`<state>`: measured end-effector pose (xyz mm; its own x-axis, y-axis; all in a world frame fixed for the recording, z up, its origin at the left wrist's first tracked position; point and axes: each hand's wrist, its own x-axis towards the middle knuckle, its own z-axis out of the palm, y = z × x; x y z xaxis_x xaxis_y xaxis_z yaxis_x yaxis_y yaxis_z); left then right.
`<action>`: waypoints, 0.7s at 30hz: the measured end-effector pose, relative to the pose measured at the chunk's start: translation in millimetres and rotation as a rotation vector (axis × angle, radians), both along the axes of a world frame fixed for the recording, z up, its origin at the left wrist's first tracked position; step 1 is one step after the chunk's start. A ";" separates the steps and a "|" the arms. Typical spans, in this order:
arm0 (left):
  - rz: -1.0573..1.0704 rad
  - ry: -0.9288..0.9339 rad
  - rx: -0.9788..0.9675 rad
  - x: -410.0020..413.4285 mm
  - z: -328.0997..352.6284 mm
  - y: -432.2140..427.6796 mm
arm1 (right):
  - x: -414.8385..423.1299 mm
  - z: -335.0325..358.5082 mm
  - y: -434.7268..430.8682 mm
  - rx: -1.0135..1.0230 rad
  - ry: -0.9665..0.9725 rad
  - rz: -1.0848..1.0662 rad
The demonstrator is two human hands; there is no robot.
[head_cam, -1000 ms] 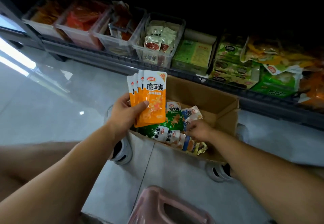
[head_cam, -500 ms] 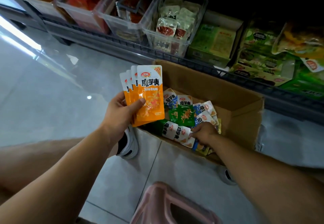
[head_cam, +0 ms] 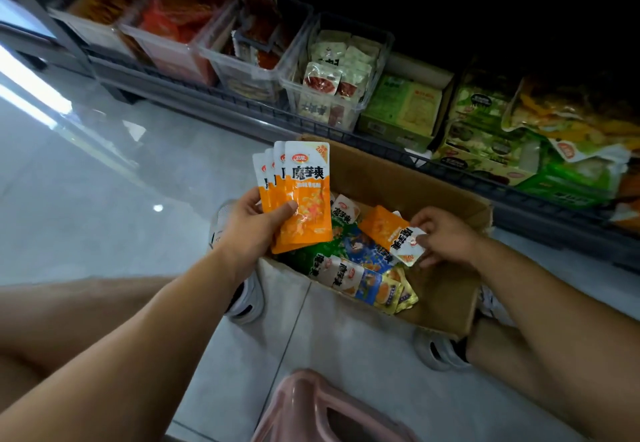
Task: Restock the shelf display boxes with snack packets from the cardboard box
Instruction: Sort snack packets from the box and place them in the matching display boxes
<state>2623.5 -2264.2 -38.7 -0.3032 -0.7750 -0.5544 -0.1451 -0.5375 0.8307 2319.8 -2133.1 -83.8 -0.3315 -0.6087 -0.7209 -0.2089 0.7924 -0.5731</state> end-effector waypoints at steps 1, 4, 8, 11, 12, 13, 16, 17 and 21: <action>-0.012 0.008 0.008 -2.9 1.8 0.8 | -4.6 14.0 -2.0 -0.015 0.039 0.060; -0.022 0.031 0.005 -11.4 10.0 4.5 | -13.3 59.8 -7.0 -0.087 0.122 0.191; -0.065 0.089 0.018 -24.5 24.0 9.6 | -15.5 126.5 -14.0 -0.256 0.211 0.241; -0.121 0.124 0.011 -32.1 36.6 14.5 | -11.1 172.5 -11.4 -0.342 0.128 0.218; -0.150 0.141 -0.001 -34.8 40.1 16.2 | -9.2 183.5 -10.0 -0.363 0.070 0.224; -0.180 0.161 -0.011 -37.9 44.0 18.5 | -7.1 192.2 -8.7 -0.382 0.021 0.228; -0.253 0.238 0.004 -46.4 57.6 27.8 | 1.0 202.7 -13.3 -0.470 -0.002 0.133; -0.278 0.263 0.014 -49.1 62.2 31.1 | 4.6 203.0 -16.7 -0.497 0.030 0.078; -0.341 0.328 0.048 -58.0 79.8 41.7 | 23.3 200.9 -26.0 -0.545 0.188 -0.047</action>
